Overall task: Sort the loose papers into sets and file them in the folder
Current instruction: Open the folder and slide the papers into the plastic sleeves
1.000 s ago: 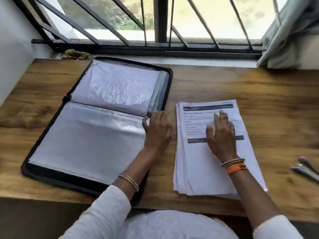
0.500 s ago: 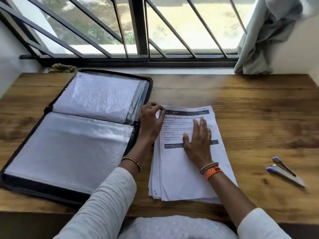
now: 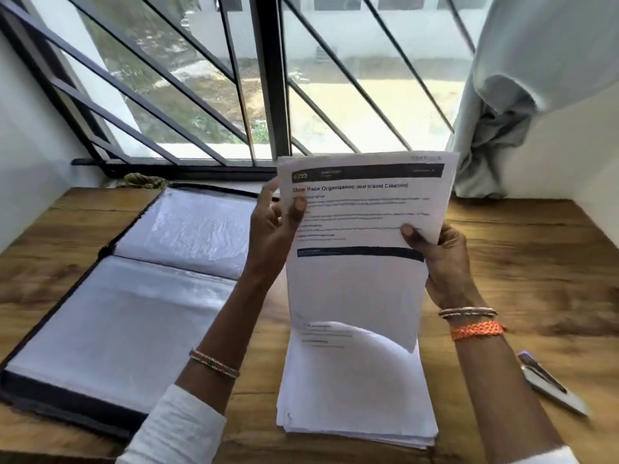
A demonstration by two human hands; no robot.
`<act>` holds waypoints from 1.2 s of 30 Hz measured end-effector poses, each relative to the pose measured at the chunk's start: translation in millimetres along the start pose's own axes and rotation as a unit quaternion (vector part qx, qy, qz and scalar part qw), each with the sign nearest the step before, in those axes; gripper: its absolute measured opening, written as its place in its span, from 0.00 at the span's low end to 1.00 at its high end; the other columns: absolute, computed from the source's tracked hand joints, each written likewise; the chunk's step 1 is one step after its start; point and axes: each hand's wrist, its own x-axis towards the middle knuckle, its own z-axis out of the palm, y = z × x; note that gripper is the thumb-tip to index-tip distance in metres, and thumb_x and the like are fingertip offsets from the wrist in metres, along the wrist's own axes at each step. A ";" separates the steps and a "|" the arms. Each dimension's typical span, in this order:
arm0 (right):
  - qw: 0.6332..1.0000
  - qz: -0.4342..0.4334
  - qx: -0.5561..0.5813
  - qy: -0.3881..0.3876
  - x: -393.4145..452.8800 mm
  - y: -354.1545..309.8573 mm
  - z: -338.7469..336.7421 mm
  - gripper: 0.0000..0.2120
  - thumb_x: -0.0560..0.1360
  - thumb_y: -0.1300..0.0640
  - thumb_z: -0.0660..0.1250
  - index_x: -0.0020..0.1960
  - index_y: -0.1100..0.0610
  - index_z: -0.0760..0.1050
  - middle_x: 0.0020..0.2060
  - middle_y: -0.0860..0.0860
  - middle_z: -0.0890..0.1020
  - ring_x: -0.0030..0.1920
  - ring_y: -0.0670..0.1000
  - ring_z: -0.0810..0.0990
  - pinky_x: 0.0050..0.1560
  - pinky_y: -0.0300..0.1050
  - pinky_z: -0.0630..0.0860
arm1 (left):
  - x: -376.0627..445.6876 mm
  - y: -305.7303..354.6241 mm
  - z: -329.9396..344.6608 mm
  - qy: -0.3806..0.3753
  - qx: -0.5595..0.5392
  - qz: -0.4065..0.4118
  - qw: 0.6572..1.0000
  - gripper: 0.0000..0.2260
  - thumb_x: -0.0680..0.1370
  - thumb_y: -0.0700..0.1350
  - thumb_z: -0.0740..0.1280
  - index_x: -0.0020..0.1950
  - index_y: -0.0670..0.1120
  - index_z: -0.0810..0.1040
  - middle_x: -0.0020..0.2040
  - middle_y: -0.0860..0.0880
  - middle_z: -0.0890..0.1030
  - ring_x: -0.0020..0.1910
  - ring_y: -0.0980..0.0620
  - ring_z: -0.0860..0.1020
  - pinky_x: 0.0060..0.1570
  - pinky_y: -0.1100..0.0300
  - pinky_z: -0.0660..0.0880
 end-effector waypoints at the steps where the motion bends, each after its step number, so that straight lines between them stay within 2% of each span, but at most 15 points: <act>1: 0.999 -0.052 0.000 0.017 -1.4 -2.1 6.1 0.08 0.69 0.63 0.70 0.46 0.53 0.83 0.43 0.51 0.85 0.46 0.54 0.83 0.46 0.49 0.81 | -5.7 -3.4 -1.8 -0.011 0.022 0.007 1.000 0.17 0.76 0.55 0.66 0.59 0.47 0.72 0.46 0.48 0.84 0.44 0.49 0.83 0.42 0.51 0.81; 5: 0.980 -0.140 -0.107 0.089 -14.9 9.7 16.4 0.06 0.74 0.63 0.70 0.48 0.54 0.80 0.41 0.43 0.85 0.43 0.45 0.82 0.42 0.40 0.80 | -31.0 -24.1 11.7 0.031 0.141 0.041 0.989 0.13 0.80 0.48 0.60 0.55 0.39 0.76 0.43 0.50 0.81 0.41 0.54 0.79 0.39 0.54 0.78; 8: 0.950 -0.150 -0.250 0.111 -34.4 31.4 20.6 0.14 0.75 0.61 0.69 0.60 0.62 0.75 0.47 0.46 0.81 0.47 0.44 0.81 0.45 0.35 0.79 | -54.1 -43.7 22.8 0.005 0.229 0.016 0.973 0.14 0.81 0.44 0.59 0.62 0.37 0.72 0.44 0.44 0.81 0.40 0.47 0.77 0.38 0.52 0.73; 10: 0.938 -0.150 -0.292 0.110 -45.1 36.7 22.8 0.28 0.76 0.64 0.67 0.73 0.60 0.60 0.51 0.42 0.77 0.47 0.35 0.78 0.45 0.26 0.74 | -67.8 -52.1 26.4 -0.025 0.265 -0.013 0.964 0.15 0.81 0.43 0.58 0.68 0.42 0.68 0.50 0.40 0.80 0.44 0.42 0.78 0.41 0.50 0.73; 11: 0.934 -0.152 -0.306 0.102 -48.2 35.6 24.5 0.36 0.76 0.65 0.66 0.77 0.56 0.49 0.54 0.43 0.77 0.48 0.33 0.77 0.48 0.27 0.74 | -71.6 -53.2 27.4 -0.027 0.284 -0.015 0.958 0.17 0.81 0.44 0.56 0.70 0.46 0.65 0.53 0.39 0.79 0.46 0.40 0.78 0.41 0.48 0.74; 14: 0.866 -0.211 -0.446 0.081 -47.7 28.4 33.0 0.47 0.75 0.70 0.63 0.74 0.43 0.33 0.72 0.61 0.65 0.44 0.44 0.76 0.43 0.34 0.76 | -68.5 -45.0 33.0 -0.034 0.339 0.000 0.940 0.25 0.78 0.45 0.54 0.75 0.56 0.53 0.57 0.40 0.78 0.47 0.39 0.79 0.42 0.45 0.78; 16: 0.814 -0.254 -0.520 0.057 -42.4 21.2 41.4 0.46 0.74 0.74 0.61 0.76 0.43 0.38 0.75 0.64 0.54 0.33 0.42 0.73 0.33 0.28 0.72 | -60.9 -36.7 38.0 -0.038 0.339 -0.010 0.940 0.28 0.78 0.45 0.53 0.76 0.57 0.49 0.55 0.40 0.79 0.44 0.41 0.80 0.41 0.45 0.80; 17: 0.799 -0.252 -0.545 0.034 -41.6 18.1 46.0 0.44 0.74 0.74 0.60 0.78 0.44 0.45 0.75 0.64 0.54 0.34 0.43 0.74 0.34 0.30 0.75 | -58.2 -33.5 39.4 -0.030 0.341 -0.022 0.939 0.28 0.77 0.45 0.52 0.76 0.56 0.50 0.54 0.40 0.80 0.43 0.42 0.80 0.41 0.45 0.80; 19: 0.803 -0.192 -0.564 -0.012 -43.0 11.9 52.9 0.30 0.75 0.71 0.61 0.73 0.50 0.66 0.71 0.62 0.68 0.47 0.52 0.81 0.48 0.37 0.78 | -57.5 -26.4 41.8 -0.011 0.366 -0.042 0.930 0.28 0.75 0.44 0.52 0.76 0.52 0.54 0.53 0.39 0.80 0.44 0.42 0.80 0.42 0.46 0.80; 22: 0.848 -0.076 -0.522 -0.047 -46.7 16.5 59.4 0.13 0.78 0.62 0.60 0.58 0.56 0.80 0.51 0.56 0.83 0.50 0.55 0.82 0.44 0.37 0.73 | -76.1 -12.7 50.5 0.002 0.462 -0.054 0.885 0.23 0.77 0.44 0.55 0.73 0.49 0.62 0.49 0.42 0.81 0.43 0.40 0.79 0.38 0.54 0.73; 26: 0.870 0.046 -0.486 -0.069 -51.3 30.5 76.5 0.20 0.77 0.47 0.62 0.32 0.58 0.75 0.29 0.53 0.79 0.35 0.53 0.79 0.32 0.44 0.68 | -111.2 -6.0 60.8 0.022 0.456 -0.064 0.888 0.10 0.76 0.45 0.62 0.54 0.44 0.79 0.38 0.43 0.83 0.37 0.41 0.80 0.32 0.56 0.69; 29: 0.842 0.066 -0.529 -0.087 -43.4 42.1 81.4 0.12 0.72 0.57 0.66 0.35 0.65 0.77 0.31 0.57 0.78 0.36 0.57 0.78 0.30 0.43 0.67 | -126.2 -14.2 38.6 0.010 0.324 -0.109 0.940 0.13 0.74 0.50 0.61 0.41 0.45 0.81 0.35 0.47 0.83 0.36 0.49 0.81 0.33 0.54 0.74; 31: 0.805 0.070 -0.572 -0.143 -34.8 42.7 82.6 0.10 0.72 0.60 0.66 0.34 0.64 0.74 0.32 0.58 0.76 0.38 0.58 0.77 0.32 0.42 0.65 | -128.4 -18.2 6.3 0.075 0.258 -0.146 0.952 0.19 0.75 0.54 0.59 0.36 0.43 0.82 0.31 0.49 0.82 0.33 0.54 0.81 0.35 0.53 0.77; 34: 0.735 0.039 -0.639 -0.224 -31.4 46.0 95.2 0.11 0.72 0.60 0.64 0.32 0.58 0.68 0.35 0.57 0.72 0.41 0.59 0.75 0.36 0.42 0.64 | -137.2 -37.5 -70.7 0.169 0.407 -0.150 0.885 0.16 0.76 0.56 0.60 0.40 0.45 0.79 0.38 0.48 0.82 0.42 0.47 0.80 0.41 0.55 0.76; 36: 0.695 0.010 -0.672 -0.258 -33.6 48.6 104.1 0.04 0.72 0.58 0.63 0.40 0.58 0.72 0.39 0.56 0.71 0.45 0.61 0.76 0.40 0.43 0.65 | -150.3 -50.9 -112.2 0.141 0.483 -0.210 0.839 0.12 0.75 0.54 0.66 0.49 0.45 0.77 0.48 0.48 0.79 0.53 0.44 0.74 0.49 0.55 0.70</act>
